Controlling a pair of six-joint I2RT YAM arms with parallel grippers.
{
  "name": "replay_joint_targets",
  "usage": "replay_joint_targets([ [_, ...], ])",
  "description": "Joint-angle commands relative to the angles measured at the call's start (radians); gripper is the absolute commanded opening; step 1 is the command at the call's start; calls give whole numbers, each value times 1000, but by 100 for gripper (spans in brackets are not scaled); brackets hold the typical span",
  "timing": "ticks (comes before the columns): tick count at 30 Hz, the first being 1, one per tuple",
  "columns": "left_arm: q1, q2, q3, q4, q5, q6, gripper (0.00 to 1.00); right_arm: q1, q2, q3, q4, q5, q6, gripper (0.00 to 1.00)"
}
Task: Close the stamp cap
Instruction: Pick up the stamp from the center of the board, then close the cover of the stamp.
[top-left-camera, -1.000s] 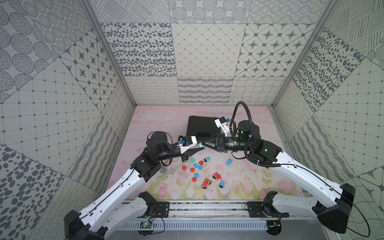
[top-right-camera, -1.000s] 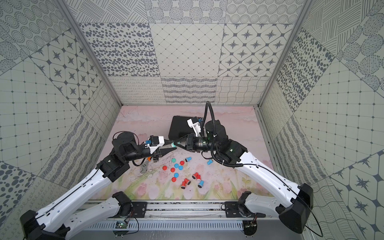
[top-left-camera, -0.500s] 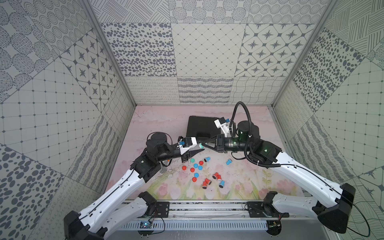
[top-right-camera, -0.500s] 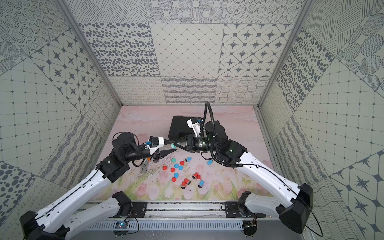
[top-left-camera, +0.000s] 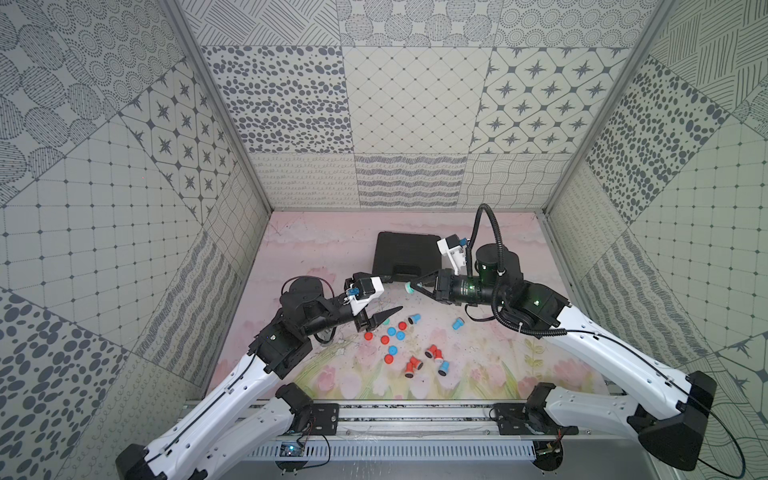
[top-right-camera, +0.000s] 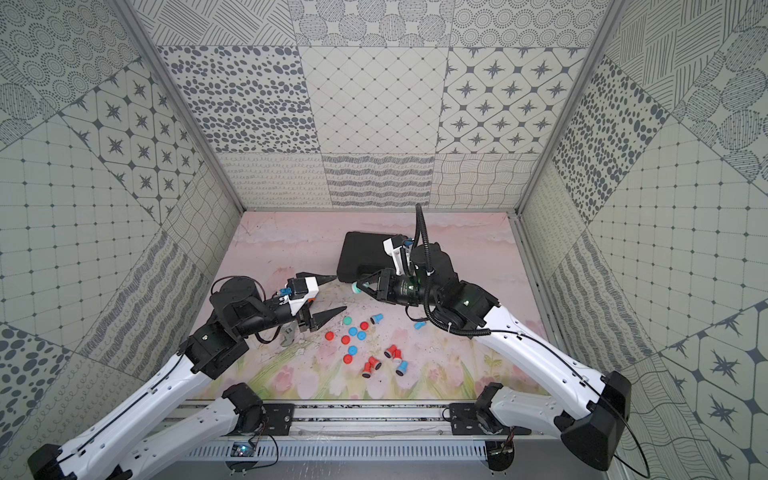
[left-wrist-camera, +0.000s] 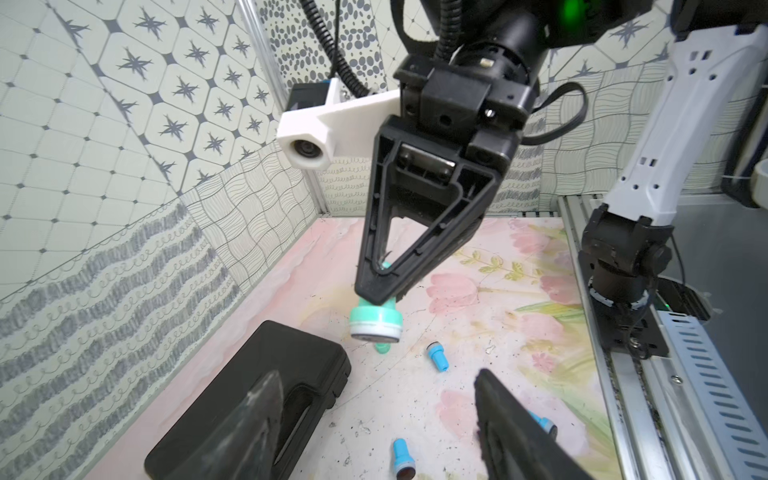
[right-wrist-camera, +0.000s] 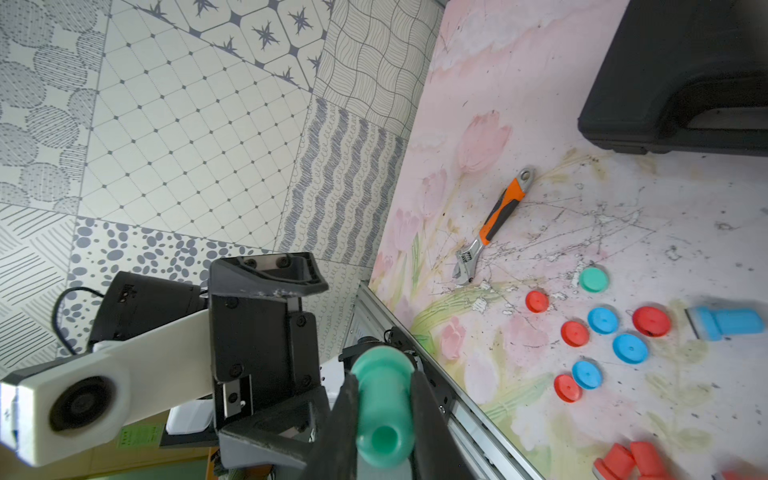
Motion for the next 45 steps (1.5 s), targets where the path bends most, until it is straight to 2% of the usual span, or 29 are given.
replay_joint_targets([
  [1,-6,-14,11,-93,-208,-108,76,1,2,38,-54,90,-55,6],
  [5,-1,46,89,-230,-330,-180,80,4,37,85,-128,150,-97,5],
  [7,15,96,138,-302,-356,-220,80,5,60,114,-173,184,-120,5],
  [10,75,161,190,-373,-301,-277,80,18,105,157,-241,248,-163,5],
  [14,200,184,179,-363,-197,-351,78,47,185,214,-318,331,-220,5],
  [16,226,179,163,-352,-214,-365,78,64,226,236,-348,363,-244,5],
  [26,264,130,138,-400,-460,-368,80,146,440,260,-306,391,-312,5],
  [34,263,61,111,-385,-556,-363,81,177,580,280,-195,377,-345,6],
  [45,264,7,100,-391,-623,-351,81,177,752,340,-146,399,-360,5],
])
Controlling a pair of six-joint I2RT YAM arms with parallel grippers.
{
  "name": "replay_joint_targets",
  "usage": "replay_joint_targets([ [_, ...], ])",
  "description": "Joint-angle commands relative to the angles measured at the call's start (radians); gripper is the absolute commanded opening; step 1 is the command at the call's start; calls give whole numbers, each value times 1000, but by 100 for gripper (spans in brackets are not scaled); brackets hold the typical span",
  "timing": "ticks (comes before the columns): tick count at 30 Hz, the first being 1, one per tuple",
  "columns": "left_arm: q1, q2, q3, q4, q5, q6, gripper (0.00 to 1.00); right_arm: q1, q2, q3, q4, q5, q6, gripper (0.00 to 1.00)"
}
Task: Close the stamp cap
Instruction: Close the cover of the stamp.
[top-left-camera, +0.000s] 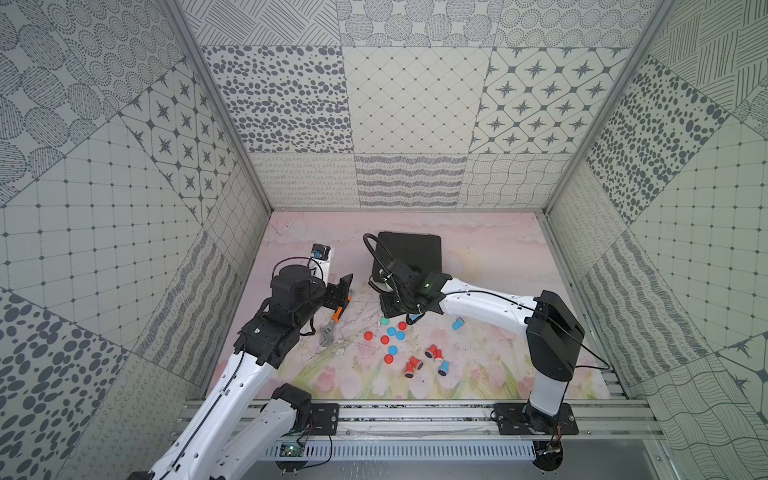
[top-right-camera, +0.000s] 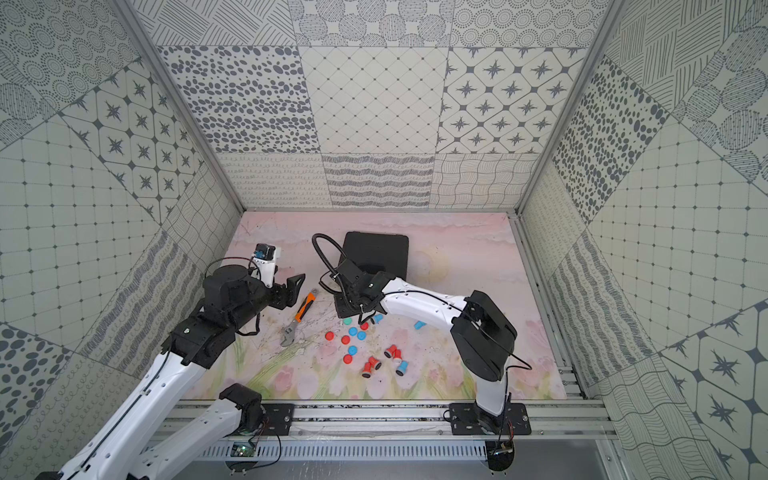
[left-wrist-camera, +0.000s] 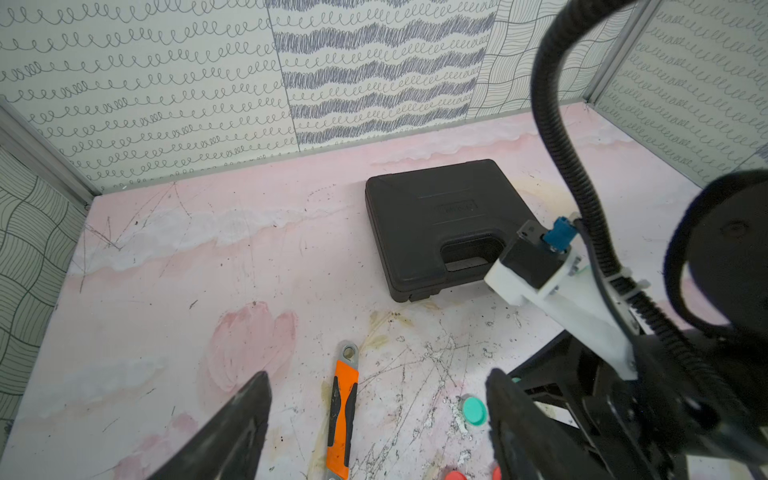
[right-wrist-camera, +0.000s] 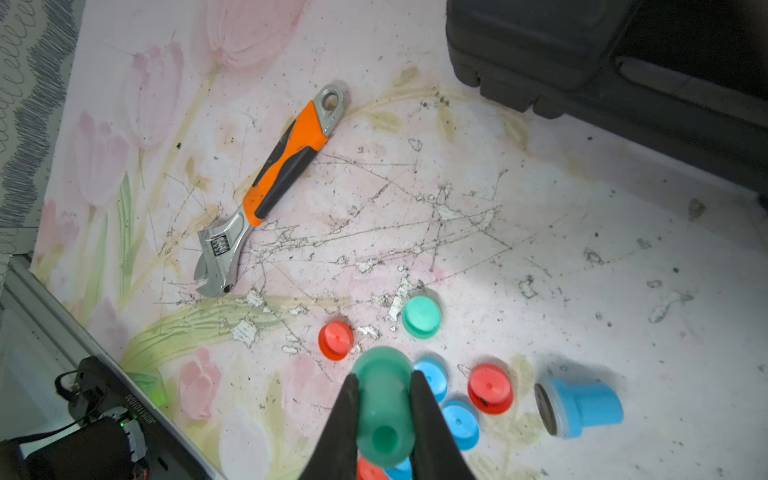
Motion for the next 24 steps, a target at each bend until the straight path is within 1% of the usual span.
replay_joint_targets([
  [1,8,-17,0,-9,-80,-3,81,4,43,29,48,21,-19,5],
  [10,7,-27,-6,-2,-66,1,81,4,108,21,80,8,-7,5],
  [24,8,-25,-5,-3,-57,2,82,3,137,-12,101,0,15,5],
])
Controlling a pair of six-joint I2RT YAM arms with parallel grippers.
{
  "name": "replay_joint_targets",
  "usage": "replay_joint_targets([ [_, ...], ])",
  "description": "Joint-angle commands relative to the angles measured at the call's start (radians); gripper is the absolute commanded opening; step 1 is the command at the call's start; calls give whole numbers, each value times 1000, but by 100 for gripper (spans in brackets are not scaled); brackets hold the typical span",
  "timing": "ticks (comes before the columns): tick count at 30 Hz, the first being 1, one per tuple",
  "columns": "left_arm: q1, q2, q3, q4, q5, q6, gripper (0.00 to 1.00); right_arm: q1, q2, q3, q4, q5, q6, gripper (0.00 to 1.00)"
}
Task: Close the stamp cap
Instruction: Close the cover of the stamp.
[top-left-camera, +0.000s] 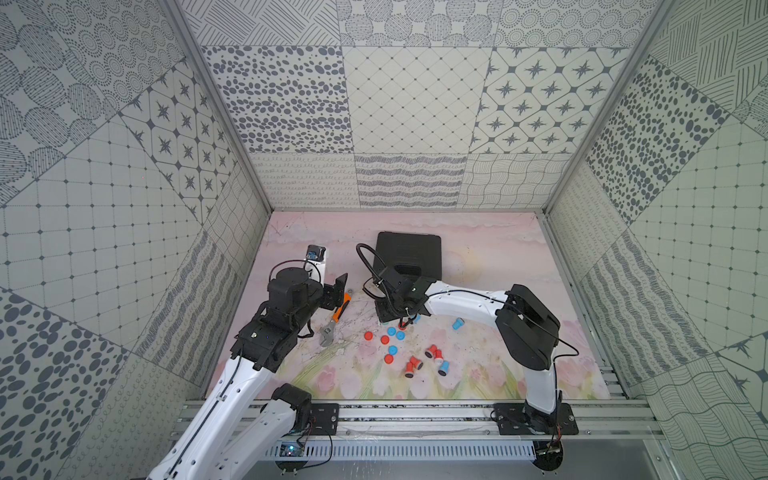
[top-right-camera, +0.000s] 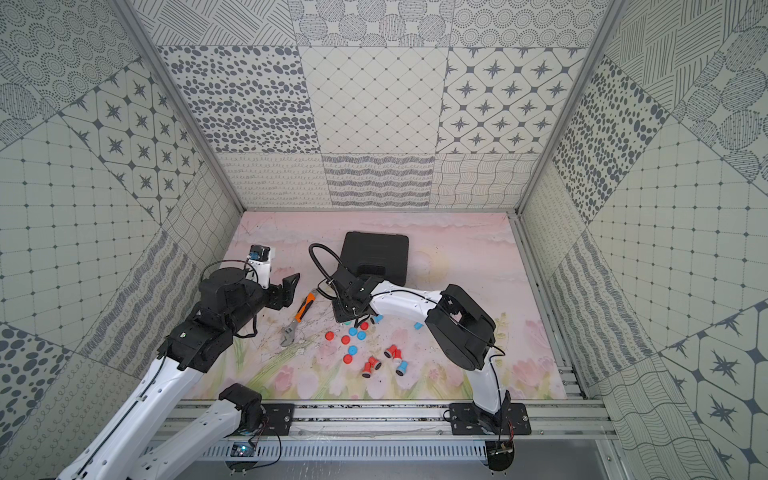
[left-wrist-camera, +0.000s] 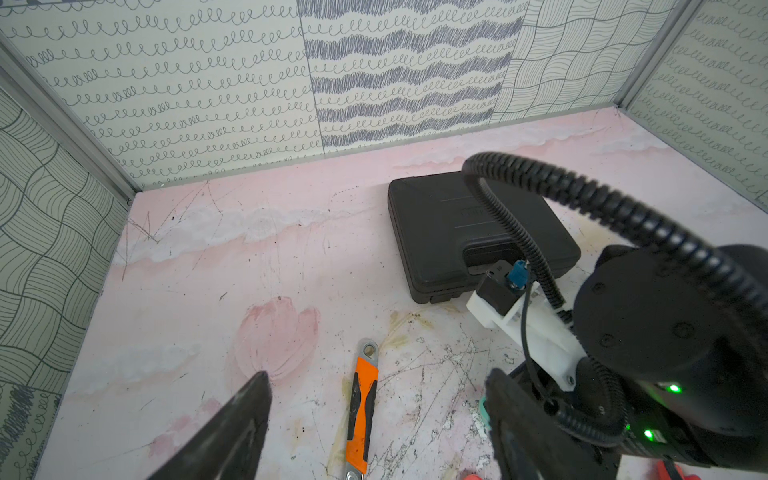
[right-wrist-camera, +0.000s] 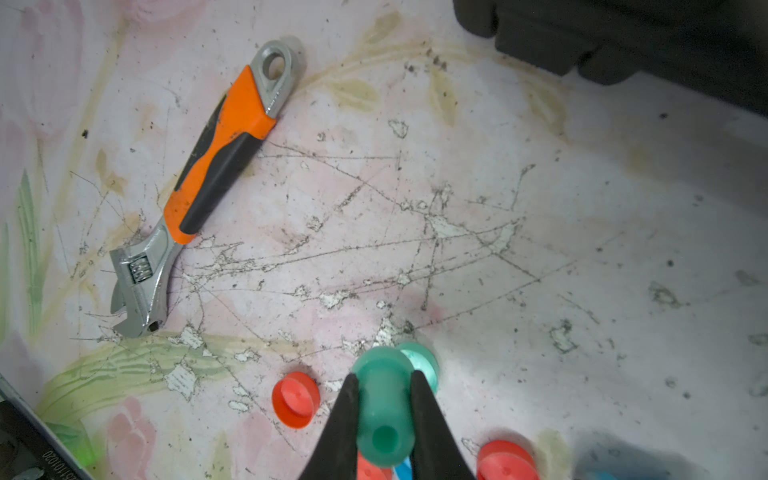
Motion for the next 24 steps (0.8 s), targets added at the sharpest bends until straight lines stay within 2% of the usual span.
replay_joint_targets([
  [1,8,0,-3,11,-1,2,81,3,15,-14,35,-4,11,5],
  [24,8,1,-3,9,-4,7,81,4,34,-72,59,7,34,5],
])
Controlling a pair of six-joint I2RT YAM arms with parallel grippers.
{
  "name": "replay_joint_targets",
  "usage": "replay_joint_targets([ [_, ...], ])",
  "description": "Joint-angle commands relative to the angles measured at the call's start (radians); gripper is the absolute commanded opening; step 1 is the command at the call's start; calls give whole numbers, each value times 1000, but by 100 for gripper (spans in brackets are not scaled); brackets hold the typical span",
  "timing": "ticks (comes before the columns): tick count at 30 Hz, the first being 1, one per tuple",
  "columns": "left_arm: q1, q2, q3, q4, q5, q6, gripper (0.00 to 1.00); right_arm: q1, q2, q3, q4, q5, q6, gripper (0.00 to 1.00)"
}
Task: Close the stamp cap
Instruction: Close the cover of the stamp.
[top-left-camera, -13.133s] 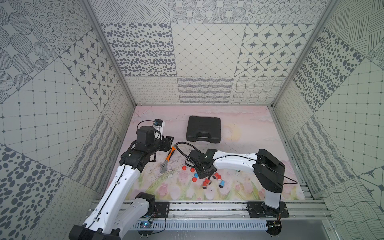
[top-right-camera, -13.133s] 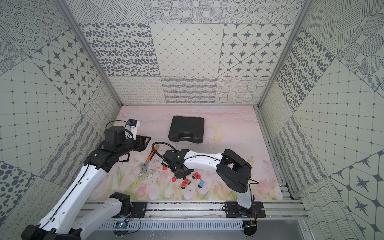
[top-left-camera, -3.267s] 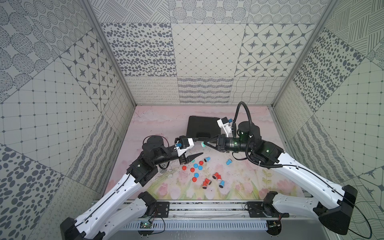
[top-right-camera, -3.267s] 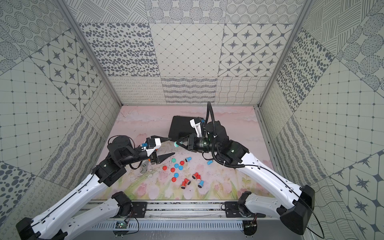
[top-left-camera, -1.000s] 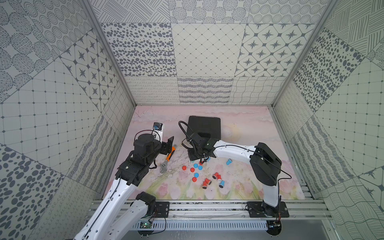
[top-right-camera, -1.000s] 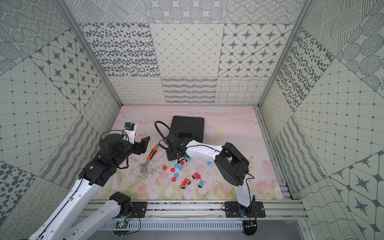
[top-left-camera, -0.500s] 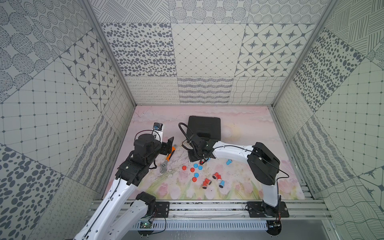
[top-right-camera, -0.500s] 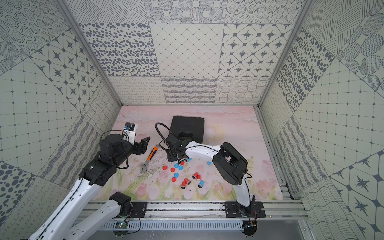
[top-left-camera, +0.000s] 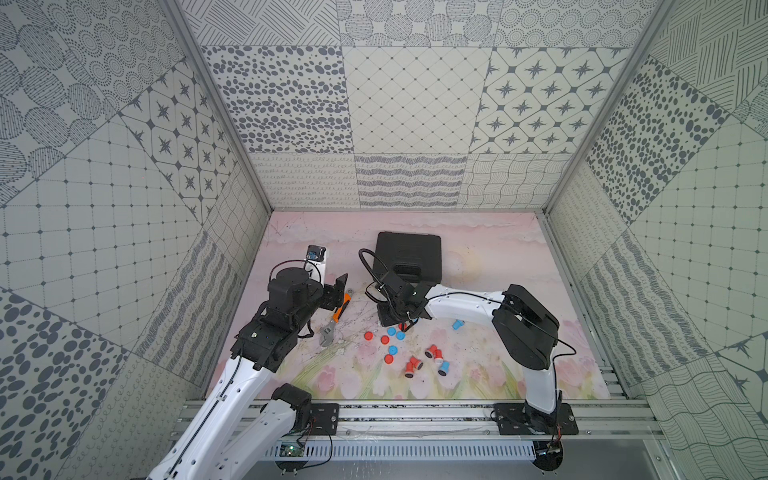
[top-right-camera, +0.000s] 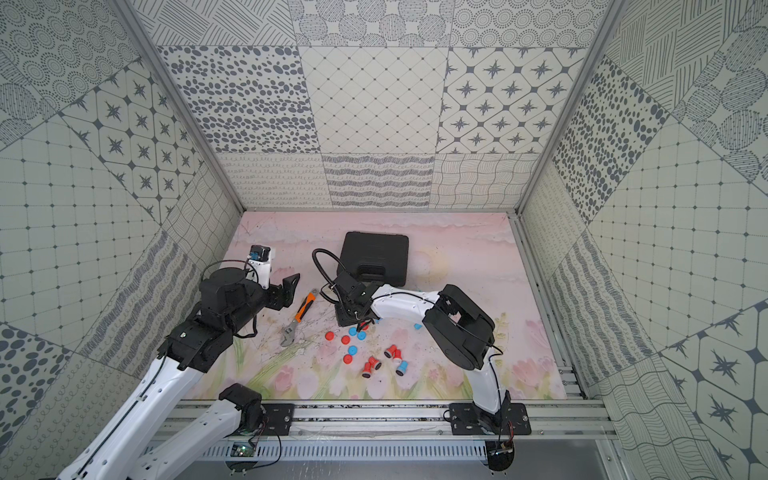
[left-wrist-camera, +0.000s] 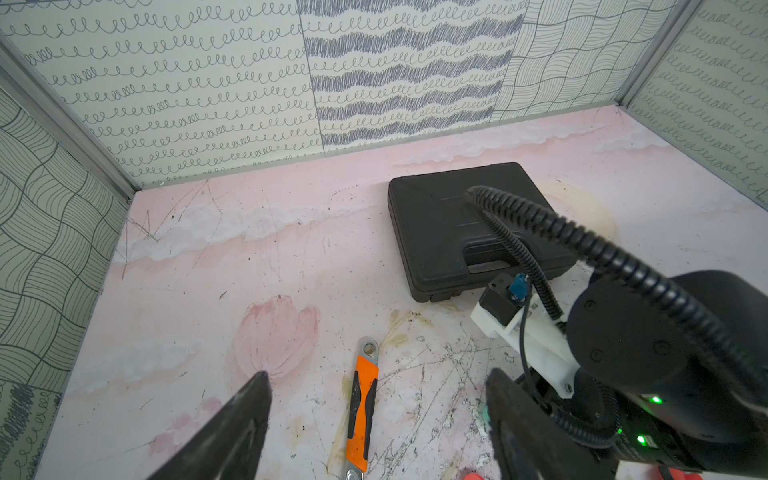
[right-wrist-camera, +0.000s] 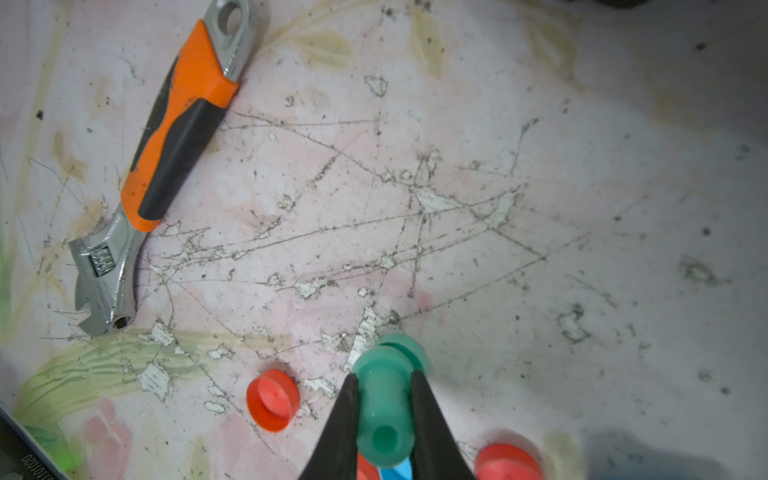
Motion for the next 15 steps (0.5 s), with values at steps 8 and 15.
replay_joint_targets([
  [8,8,3,-2,12,-5,8,81,4,26,-27,-1,63,4,5],
  [15,8,5,-2,12,-5,10,81,21,44,11,-91,140,-30,4],
])
